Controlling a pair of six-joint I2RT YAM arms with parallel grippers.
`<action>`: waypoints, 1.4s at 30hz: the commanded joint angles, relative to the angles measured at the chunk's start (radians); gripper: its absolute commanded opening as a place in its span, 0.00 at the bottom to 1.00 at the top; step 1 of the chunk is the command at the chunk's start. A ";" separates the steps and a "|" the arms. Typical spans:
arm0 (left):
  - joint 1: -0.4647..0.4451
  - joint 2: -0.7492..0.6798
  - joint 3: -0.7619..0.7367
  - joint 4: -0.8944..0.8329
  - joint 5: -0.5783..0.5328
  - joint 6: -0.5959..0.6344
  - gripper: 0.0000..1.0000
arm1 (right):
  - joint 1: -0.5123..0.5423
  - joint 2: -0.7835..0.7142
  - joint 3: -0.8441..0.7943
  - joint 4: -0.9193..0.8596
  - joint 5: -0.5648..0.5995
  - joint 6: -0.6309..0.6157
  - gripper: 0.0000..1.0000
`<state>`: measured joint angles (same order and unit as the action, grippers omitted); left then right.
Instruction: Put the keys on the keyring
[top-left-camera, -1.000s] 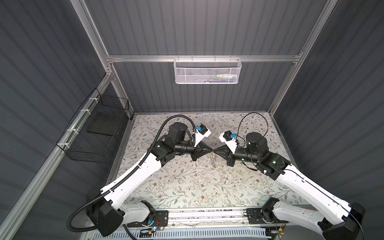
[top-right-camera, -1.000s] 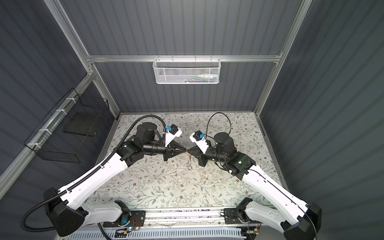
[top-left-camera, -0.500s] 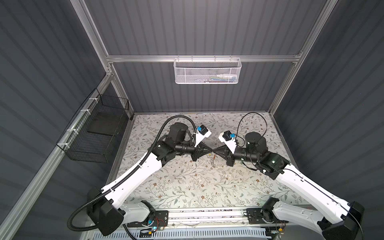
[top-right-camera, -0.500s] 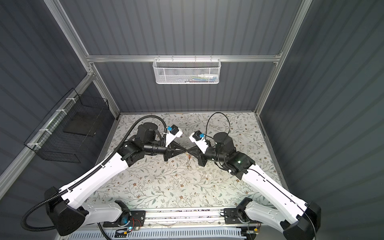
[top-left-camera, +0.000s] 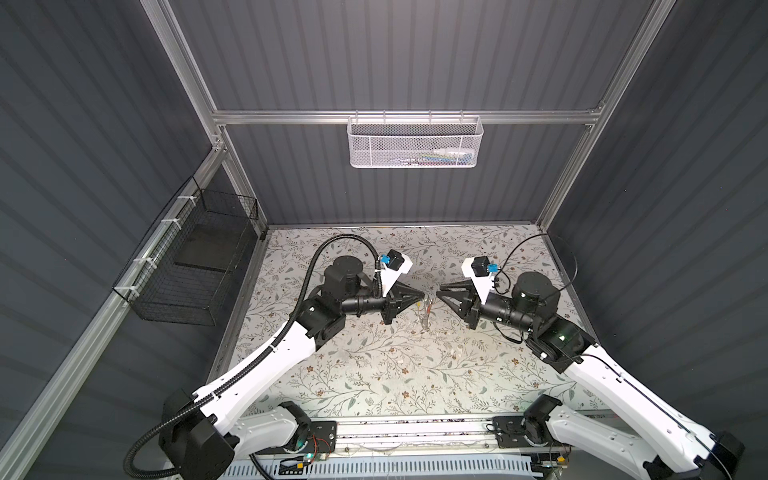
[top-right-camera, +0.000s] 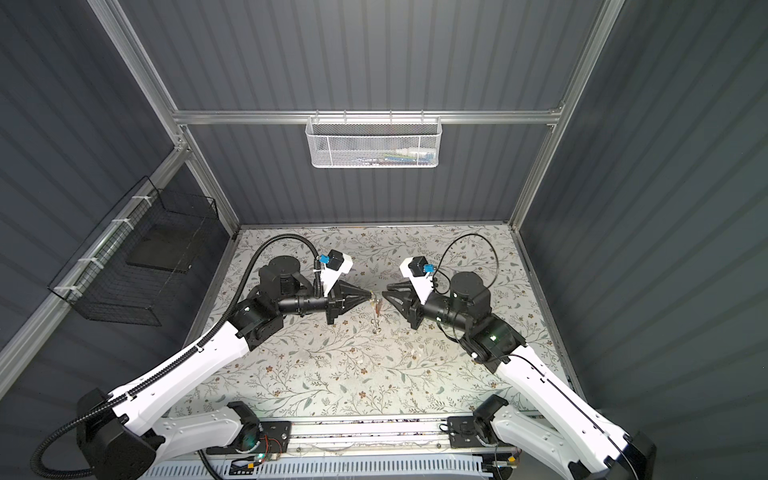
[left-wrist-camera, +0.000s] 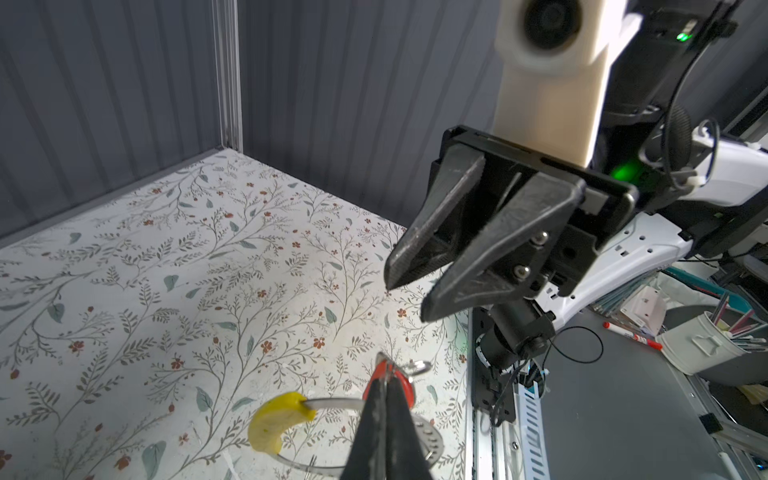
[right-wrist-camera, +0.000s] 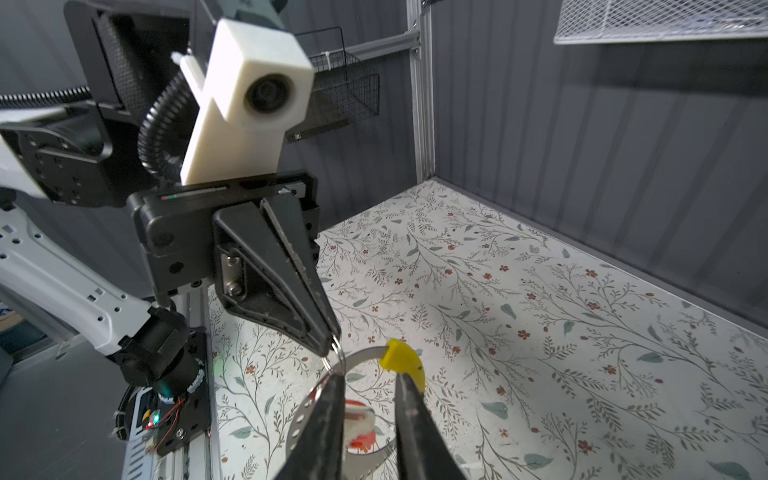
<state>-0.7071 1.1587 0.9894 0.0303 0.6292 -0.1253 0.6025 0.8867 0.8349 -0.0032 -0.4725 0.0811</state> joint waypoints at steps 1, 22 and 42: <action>0.001 -0.039 -0.062 0.269 -0.011 -0.108 0.00 | -0.006 -0.018 -0.017 0.088 -0.030 0.052 0.25; 0.000 -0.010 -0.065 0.355 -0.006 -0.175 0.00 | 0.016 0.017 -0.014 0.097 -0.112 0.063 0.30; 0.001 -0.009 -0.055 0.408 0.018 -0.222 0.00 | 0.016 0.047 -0.025 0.104 -0.118 0.071 0.01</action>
<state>-0.7071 1.1542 0.9016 0.3717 0.6296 -0.3237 0.6151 0.9318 0.8162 0.0856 -0.5709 0.1509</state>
